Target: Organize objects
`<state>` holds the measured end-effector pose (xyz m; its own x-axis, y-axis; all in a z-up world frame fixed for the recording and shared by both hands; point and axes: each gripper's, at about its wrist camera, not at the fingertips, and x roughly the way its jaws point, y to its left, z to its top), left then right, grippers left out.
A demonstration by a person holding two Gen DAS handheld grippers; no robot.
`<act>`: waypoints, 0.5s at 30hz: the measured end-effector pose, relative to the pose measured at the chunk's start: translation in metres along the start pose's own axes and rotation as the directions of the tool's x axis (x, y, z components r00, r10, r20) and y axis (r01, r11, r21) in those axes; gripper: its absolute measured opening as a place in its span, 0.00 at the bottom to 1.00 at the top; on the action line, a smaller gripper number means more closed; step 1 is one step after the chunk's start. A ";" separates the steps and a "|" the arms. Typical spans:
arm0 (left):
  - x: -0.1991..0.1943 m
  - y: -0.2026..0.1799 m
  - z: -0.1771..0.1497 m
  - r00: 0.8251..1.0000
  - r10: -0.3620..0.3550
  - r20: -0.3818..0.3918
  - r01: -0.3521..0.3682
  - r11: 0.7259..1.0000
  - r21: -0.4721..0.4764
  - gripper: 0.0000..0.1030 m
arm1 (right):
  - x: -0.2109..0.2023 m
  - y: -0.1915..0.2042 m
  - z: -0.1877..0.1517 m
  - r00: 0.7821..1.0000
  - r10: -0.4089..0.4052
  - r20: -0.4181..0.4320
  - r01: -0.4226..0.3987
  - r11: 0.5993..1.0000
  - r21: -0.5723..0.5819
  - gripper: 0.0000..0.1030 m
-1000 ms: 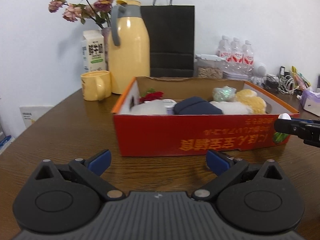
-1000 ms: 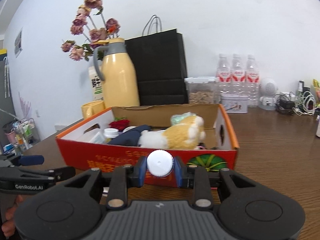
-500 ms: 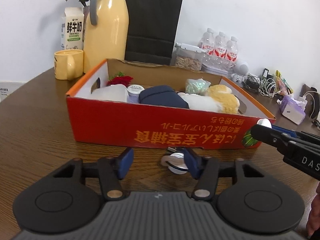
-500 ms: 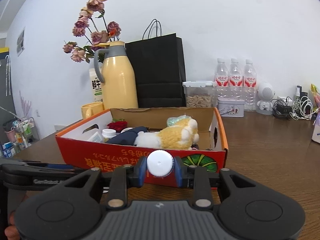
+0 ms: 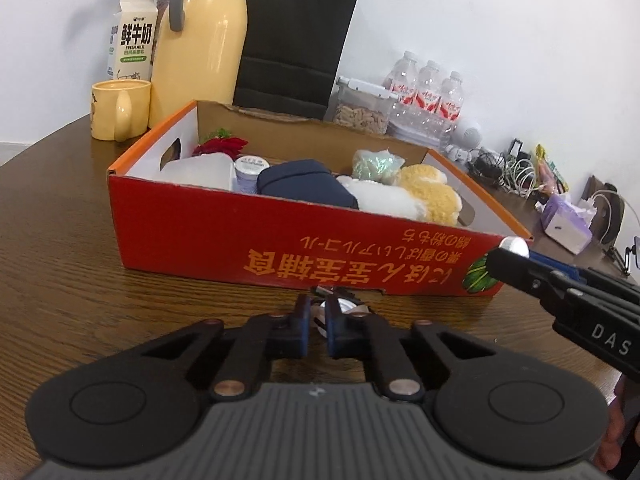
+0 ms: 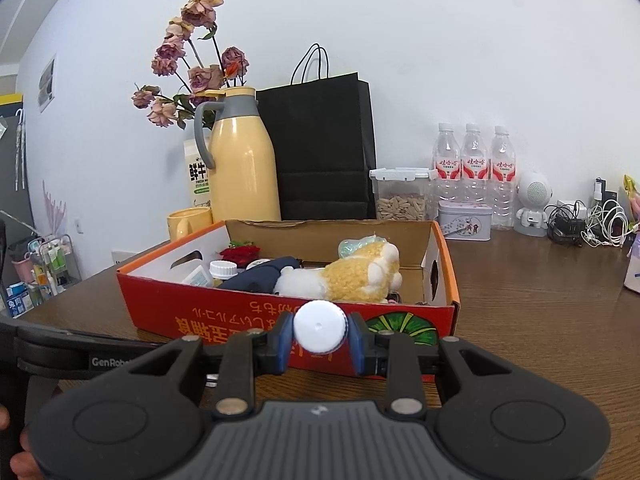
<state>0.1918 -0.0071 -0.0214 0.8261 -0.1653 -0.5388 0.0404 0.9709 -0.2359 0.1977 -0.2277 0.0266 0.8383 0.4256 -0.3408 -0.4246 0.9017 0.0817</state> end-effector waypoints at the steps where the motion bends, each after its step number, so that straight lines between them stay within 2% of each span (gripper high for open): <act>1: -0.001 0.000 0.000 1.000 0.000 0.005 0.000 1.000 -0.002 0.04 | 0.000 0.000 0.000 1.000 -0.001 0.000 0.001 1.000 0.000 0.27; 7: -0.005 0.000 0.000 1.000 -0.006 0.025 0.007 1.000 -0.003 0.01 | -0.001 -0.001 0.000 1.000 -0.002 0.000 0.002 1.000 -0.001 0.27; 12: -0.012 0.000 0.000 0.998 -0.003 0.065 0.004 1.000 -0.012 0.01 | -0.001 -0.002 -0.001 1.000 -0.003 0.000 0.003 1.000 0.001 0.27; 15: -0.012 0.002 0.001 0.998 0.009 0.061 -0.008 1.000 -0.024 0.03 | -0.001 -0.002 -0.001 1.000 -0.003 -0.001 0.003 1.000 0.000 0.27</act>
<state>0.1828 -0.0029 -0.0148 0.8589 -0.1454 -0.4911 0.0204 0.9678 -0.2509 0.1976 -0.2298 0.0256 0.8393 0.4227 -0.3420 -0.4220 0.9030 0.0805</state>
